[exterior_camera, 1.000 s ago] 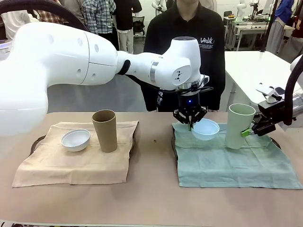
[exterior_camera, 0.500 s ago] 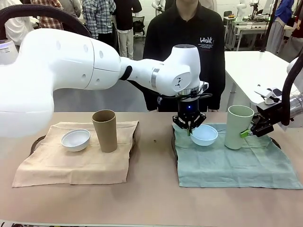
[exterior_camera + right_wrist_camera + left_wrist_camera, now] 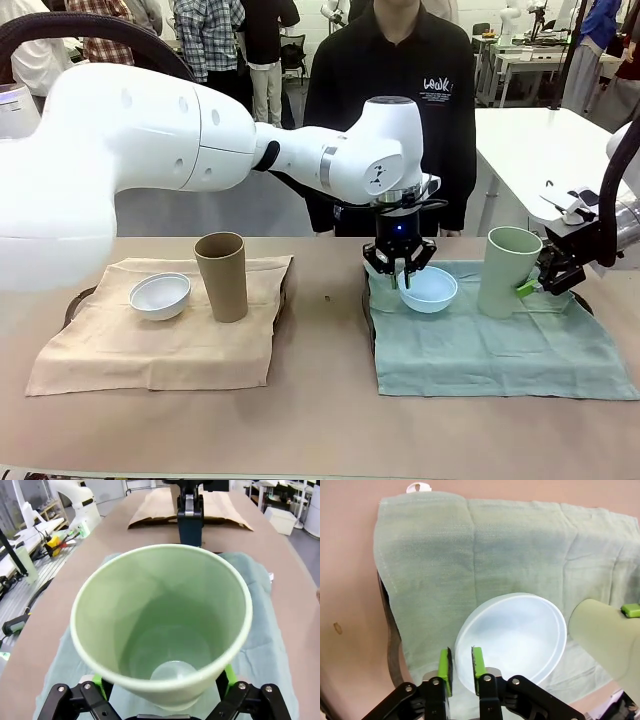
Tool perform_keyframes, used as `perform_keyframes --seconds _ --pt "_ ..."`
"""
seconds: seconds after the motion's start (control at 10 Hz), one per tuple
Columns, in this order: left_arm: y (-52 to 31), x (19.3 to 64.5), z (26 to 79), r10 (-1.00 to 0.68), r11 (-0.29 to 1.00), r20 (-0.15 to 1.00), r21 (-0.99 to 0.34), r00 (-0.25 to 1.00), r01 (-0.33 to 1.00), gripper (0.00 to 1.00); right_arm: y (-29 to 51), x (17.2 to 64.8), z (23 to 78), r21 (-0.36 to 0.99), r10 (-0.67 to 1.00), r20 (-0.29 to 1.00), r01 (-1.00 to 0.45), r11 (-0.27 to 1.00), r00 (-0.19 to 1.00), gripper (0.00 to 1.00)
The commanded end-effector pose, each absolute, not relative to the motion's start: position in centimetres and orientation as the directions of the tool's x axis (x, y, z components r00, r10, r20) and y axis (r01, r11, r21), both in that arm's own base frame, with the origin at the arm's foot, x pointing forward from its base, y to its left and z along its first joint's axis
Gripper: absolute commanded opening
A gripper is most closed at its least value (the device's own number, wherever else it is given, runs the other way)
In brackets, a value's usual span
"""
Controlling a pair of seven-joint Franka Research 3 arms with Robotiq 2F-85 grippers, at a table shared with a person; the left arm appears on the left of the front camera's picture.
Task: Set up a tray with a mat and arrange the tableware.
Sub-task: Place the Picnic Bowl and Reusable plastic cup back onto the Handle tray in front of the human's position.
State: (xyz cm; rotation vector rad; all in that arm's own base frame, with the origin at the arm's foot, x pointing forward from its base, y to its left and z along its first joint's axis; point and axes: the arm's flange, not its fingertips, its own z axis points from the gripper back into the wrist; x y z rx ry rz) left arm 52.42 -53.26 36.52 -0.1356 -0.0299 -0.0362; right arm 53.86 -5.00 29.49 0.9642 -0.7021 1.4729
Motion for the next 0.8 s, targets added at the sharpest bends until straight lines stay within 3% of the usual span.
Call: perform_keyframes --seconds 0.0,0.1,0.2,0.3,0.5,0.7 --pt "-53.6 53.0 37.3 -0.054 0.990 0.007 -0.127 0.999 0.054 0.67 -5.9 53.8 29.5 0.142 0.565 0.822 -0.987 -0.078 0.074 1.00" --pt "-53.6 52.8 37.6 -0.056 0.992 -0.001 -0.115 0.998 0.056 1.00 -6.6 53.5 29.8 0.146 0.639 0.763 -0.989 -0.023 0.098 1.00" --pt "-53.5 52.7 38.0 -0.058 0.992 -0.007 -0.111 0.998 0.057 0.87 -7.7 52.9 30.3 0.151 0.682 0.721 -0.988 0.020 0.124 1.00" --pt "-53.3 52.4 38.5 -0.066 0.992 -0.005 -0.110 0.998 0.065 1.00 -8.8 52.4 30.8 0.151 0.699 0.700 -0.987 0.051 0.143 1.00" --pt "-52.5 51.4 40.1 -0.094 0.987 0.002 -0.128 0.996 0.093 0.99 -10.1 50.7 32.6 0.142 0.682 0.717 -0.988 0.057 0.143 1.00" --pt "-50.8 49.4 43.8 -0.139 0.987 0.057 -0.078 0.989 0.143 0.99 -8.6 46.9 37.4 0.162 0.722 0.651 -0.972 0.171 0.236 1.00"
